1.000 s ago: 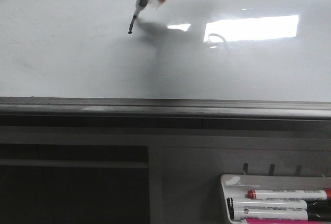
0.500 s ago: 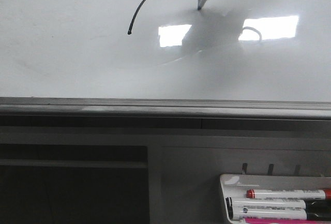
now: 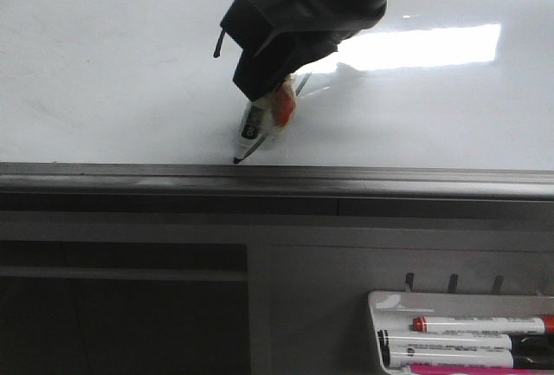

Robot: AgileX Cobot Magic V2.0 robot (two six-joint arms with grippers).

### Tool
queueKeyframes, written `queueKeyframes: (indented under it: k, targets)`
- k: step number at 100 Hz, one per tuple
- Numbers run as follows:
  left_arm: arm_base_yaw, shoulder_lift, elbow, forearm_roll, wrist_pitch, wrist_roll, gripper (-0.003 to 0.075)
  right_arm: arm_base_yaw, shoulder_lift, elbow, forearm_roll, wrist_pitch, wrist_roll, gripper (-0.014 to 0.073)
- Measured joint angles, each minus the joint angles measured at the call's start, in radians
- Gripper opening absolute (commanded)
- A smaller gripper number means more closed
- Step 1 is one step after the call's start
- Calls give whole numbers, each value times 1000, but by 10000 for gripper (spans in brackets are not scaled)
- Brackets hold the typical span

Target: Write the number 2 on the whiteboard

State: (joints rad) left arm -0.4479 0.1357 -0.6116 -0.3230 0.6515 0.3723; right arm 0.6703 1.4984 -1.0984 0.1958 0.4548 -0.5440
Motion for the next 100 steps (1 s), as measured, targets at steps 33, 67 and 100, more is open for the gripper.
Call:
queueKeyframes:
  k: [33, 67, 100]
  targets:
    - [2, 0, 0, -10, -9, 0, -20, -225, -145, 78, 52, 157, 77, -69]
    - [2, 0, 0, -10, -21, 0, -20, -448, -335, 233, 33, 184, 89, -70]
    - [2, 31, -45, -70, 2, 36, 267, -311, -510, 95, 125, 163, 77, -71]
